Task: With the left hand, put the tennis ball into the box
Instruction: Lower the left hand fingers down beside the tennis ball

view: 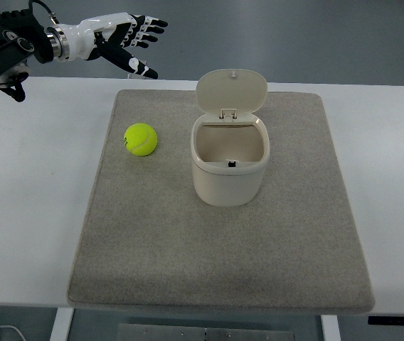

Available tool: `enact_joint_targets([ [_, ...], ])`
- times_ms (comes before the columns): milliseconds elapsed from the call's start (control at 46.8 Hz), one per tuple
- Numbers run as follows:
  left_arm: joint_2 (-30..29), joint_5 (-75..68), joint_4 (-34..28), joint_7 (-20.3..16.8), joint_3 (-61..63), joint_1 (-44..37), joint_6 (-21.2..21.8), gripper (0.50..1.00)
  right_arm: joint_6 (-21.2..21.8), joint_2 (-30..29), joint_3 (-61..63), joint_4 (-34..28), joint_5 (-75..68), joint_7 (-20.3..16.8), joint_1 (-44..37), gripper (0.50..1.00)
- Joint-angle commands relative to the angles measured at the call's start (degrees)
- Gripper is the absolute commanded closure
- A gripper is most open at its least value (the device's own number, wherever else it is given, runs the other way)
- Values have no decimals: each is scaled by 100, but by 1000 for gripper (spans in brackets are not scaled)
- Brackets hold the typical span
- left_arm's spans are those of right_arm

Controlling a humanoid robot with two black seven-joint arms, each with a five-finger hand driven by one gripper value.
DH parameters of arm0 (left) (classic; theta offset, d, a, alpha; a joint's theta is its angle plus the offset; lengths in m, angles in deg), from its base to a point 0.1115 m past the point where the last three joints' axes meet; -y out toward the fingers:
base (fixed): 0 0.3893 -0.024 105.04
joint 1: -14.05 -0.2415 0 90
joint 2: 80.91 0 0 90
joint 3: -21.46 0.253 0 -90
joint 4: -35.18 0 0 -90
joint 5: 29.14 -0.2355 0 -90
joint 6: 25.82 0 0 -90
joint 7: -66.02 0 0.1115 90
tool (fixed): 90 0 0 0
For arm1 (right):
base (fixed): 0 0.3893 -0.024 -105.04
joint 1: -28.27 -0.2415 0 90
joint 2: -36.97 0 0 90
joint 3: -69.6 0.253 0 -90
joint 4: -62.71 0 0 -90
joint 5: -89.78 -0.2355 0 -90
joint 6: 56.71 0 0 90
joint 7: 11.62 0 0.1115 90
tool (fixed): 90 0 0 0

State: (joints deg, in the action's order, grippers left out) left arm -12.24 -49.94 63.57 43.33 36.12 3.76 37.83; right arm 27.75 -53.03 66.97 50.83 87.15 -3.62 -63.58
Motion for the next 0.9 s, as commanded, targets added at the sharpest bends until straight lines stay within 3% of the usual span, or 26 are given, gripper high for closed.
enact_joint_targets([
  [0,85,6,167,-16,431,-34,34,510,0,0,0,1,0,0,10,562],
  [491,182,-970,299,-95,986,-351,447,510,0,0,0,-8,0,0,10,562],
  [876,-274,-1417,1380,-95,995,-219,886,510,0,0,0,1,0,0,1,562],
])
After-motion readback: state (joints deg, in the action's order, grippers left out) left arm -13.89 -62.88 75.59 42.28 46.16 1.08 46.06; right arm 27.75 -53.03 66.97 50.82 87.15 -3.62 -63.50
